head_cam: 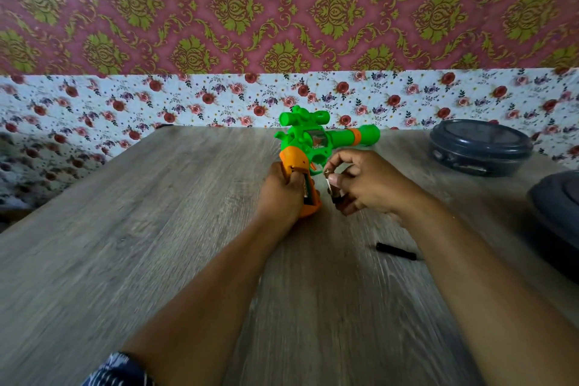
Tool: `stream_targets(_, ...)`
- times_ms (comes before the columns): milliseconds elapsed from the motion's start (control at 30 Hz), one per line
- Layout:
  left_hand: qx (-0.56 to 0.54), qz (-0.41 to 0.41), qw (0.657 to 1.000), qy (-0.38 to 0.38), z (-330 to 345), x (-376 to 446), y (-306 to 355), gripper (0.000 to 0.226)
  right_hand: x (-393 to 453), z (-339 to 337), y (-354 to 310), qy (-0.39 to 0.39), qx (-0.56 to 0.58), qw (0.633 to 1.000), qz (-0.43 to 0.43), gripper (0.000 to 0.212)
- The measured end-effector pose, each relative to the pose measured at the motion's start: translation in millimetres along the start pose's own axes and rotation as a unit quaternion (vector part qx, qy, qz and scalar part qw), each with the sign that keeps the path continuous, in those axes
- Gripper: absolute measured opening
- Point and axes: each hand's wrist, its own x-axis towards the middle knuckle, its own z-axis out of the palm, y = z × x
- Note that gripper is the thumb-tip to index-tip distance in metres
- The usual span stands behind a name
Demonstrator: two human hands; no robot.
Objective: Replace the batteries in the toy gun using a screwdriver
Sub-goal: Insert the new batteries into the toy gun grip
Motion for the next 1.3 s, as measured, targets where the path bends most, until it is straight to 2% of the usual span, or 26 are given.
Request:
stream_targets(167, 0.015, 0.013, 1.000, 0.017, 2.0, -0.5, 0.8, 0.006, 0.7, 10.9, 4.6, 0.011, 0.009, 0.999, -0.032, 0.015)
stream_targets(400, -0.014, 0.008, 1.000, 0.014, 3.3, 0.9, 0.0, 0.012, 0.7, 21.9, 2.4, 0.047, -0.125, 0.987, -0.086, 0.017)
stream_targets(567, -0.036, -0.021, 0.999, 0.013, 2.3, 2.3, 0.3, 0.015, -2.1, 29.9, 0.8, 0.099, -0.246, 0.950, -0.164, 0.021)
stream_targets(667, -0.054, -0.034, 0.998, 0.014, 1.9, 3.0, 0.9, 0.021, -0.8, 32.7, 3.0, 0.101, -0.265, 0.941, -0.187, 0.025)
stream_targets(1033, -0.078, -0.044, 0.995, 0.033, 1.4, 4.8, 1.8, 0.011, 2.2, 25.5, 3.0, 0.149, -0.114, 0.961, -0.205, 0.015)
stream_targets(1300, -0.070, -0.065, 0.995, 0.036, 0.4, 6.8, 0.7, 0.015, 1.3, 27.6, 2.0, 0.126, -0.012, 0.976, -0.176, 0.019)
